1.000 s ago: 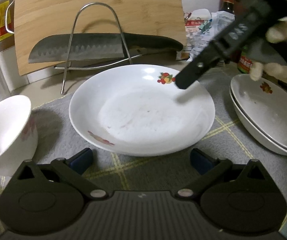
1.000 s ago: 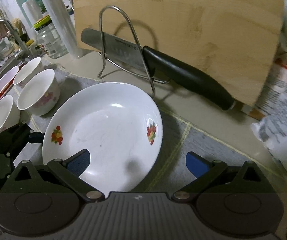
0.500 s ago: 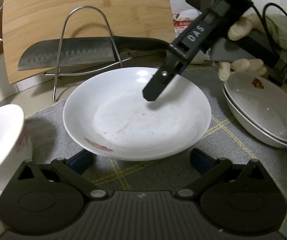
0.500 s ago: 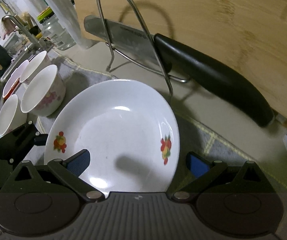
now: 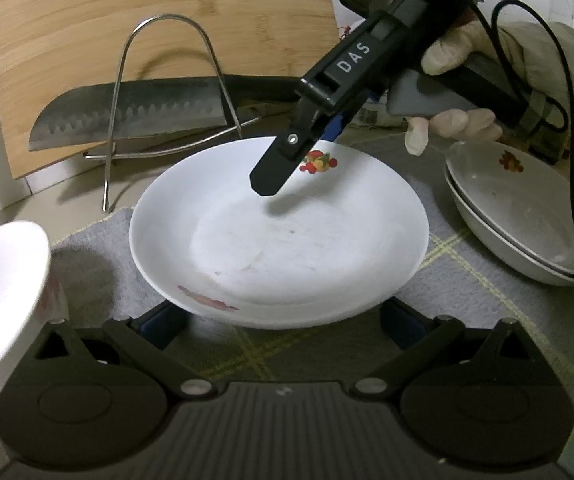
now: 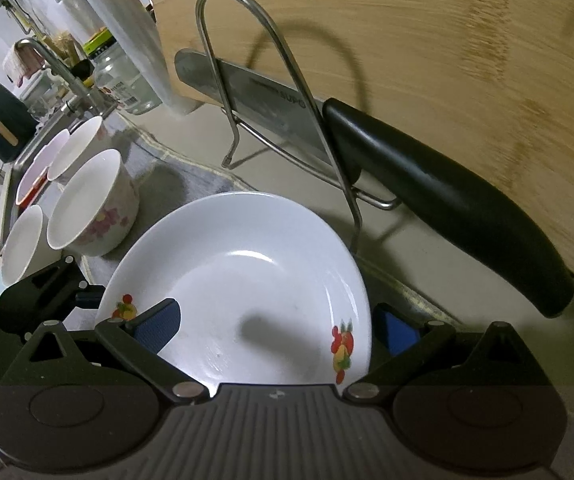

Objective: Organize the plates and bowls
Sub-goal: 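Close the right tool on the plate rim while the left tool grips the opposite rim, then lift the white plate with both tools and carry it over the plate stack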

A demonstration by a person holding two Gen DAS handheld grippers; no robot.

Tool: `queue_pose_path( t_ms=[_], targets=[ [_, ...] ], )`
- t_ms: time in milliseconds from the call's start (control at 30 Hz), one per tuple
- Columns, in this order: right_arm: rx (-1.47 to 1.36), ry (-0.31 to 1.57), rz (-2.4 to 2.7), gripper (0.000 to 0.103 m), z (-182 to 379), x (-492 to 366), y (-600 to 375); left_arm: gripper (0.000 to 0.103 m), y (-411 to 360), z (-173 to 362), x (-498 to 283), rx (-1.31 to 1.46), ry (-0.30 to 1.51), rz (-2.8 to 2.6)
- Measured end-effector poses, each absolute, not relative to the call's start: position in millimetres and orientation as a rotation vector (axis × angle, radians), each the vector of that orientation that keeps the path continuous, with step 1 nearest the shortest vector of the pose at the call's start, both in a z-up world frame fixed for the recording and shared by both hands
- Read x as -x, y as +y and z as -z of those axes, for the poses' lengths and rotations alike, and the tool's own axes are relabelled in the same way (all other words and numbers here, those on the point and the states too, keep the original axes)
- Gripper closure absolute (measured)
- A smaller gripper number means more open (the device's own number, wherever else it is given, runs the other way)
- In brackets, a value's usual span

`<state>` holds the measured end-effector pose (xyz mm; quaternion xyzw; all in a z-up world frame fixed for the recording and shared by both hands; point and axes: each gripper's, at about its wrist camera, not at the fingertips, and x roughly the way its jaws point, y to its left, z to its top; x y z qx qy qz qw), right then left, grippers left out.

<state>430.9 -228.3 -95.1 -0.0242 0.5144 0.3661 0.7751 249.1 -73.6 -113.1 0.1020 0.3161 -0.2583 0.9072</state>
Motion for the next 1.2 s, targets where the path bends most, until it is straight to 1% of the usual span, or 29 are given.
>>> queue_pose_path(
  t_ms=[200, 267, 333, 1200],
  targets=[
    [0.032, 1.123, -0.806, 0.004, 93.9, -434.0, -228.2, 0.000, -74.3, 111.9, -250.7, -0.251, 0.632, 0.516],
    [0.030, 1.128, -0.811, 0.008, 93.2, -434.0, -227.6, 0.000, -74.2, 112.2, -251.2, -0.252, 0.633, 0.518],
    [0.039, 1.136, -0.812, 0.009, 92.8, -434.1, -225.8, 0.000, -74.1, 112.6, -251.1, -0.252, 0.629, 0.519],
    [0.089, 1.118, -0.800, 0.009, 84.9, -420.6, -217.8, 0.001, -76.2, 105.1, -249.2, -0.252, 0.667, 0.520]
  ],
)
